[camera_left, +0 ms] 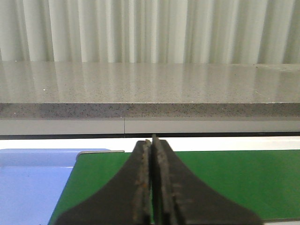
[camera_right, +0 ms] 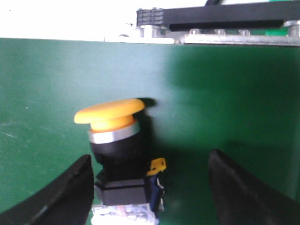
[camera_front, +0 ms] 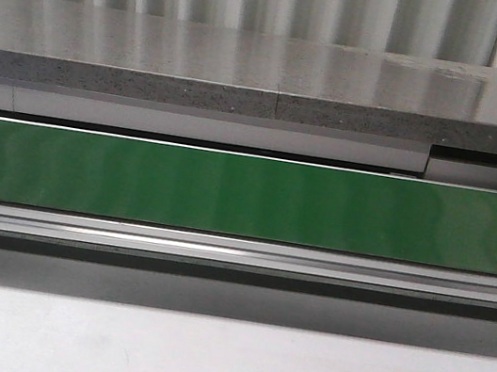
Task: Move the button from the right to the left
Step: 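Lower the held button onto the conveyor belt end and open the right gripper, then raise the right gripper away from the button on the belt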
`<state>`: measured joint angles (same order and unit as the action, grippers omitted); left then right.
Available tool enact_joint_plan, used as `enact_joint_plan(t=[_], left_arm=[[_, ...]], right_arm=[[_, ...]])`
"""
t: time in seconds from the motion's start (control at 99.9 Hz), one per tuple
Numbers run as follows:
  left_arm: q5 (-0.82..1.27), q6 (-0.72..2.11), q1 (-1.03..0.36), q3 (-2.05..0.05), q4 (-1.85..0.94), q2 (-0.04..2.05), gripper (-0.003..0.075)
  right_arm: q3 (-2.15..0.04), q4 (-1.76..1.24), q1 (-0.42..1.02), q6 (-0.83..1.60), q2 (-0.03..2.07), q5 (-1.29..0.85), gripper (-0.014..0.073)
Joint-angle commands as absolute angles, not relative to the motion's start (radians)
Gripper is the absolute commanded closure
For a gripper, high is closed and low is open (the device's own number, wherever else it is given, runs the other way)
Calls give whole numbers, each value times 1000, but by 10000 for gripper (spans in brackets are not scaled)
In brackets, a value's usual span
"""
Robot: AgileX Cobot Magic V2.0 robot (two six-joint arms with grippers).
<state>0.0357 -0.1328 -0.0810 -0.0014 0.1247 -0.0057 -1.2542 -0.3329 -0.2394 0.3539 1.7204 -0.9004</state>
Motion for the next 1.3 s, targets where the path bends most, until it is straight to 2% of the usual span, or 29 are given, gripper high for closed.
enact_joint_plan(t=[0.0, 0.21, 0.49, 0.801, 1.061, 1.151, 1.291], left_arm=[[-46, -141, -89, 23, 117, -39, 740], [-46, -141, -89, 23, 117, -39, 740], [-46, -141, -89, 23, 117, -39, 740], [-46, -141, -89, 23, 117, -39, 740], [-46, -141, -89, 23, 117, -39, 740], [-46, -141, -89, 23, 117, -39, 740], [-46, -141, -89, 23, 117, -39, 740]], right_arm=[[-1275, -384, -240, 361, 1673, -877, 63], [-1275, -415, -204, 402, 1579, -830, 63], [-1244, -365, -191, 404, 1338, -753, 64], [-950, -322, -191, 404, 975, -504, 64], [-724, -322, -194, 404, 706, -481, 73], [-666, -322, -194, 404, 627, -481, 151], [-613, -322, -194, 404, 540, -482, 407]])
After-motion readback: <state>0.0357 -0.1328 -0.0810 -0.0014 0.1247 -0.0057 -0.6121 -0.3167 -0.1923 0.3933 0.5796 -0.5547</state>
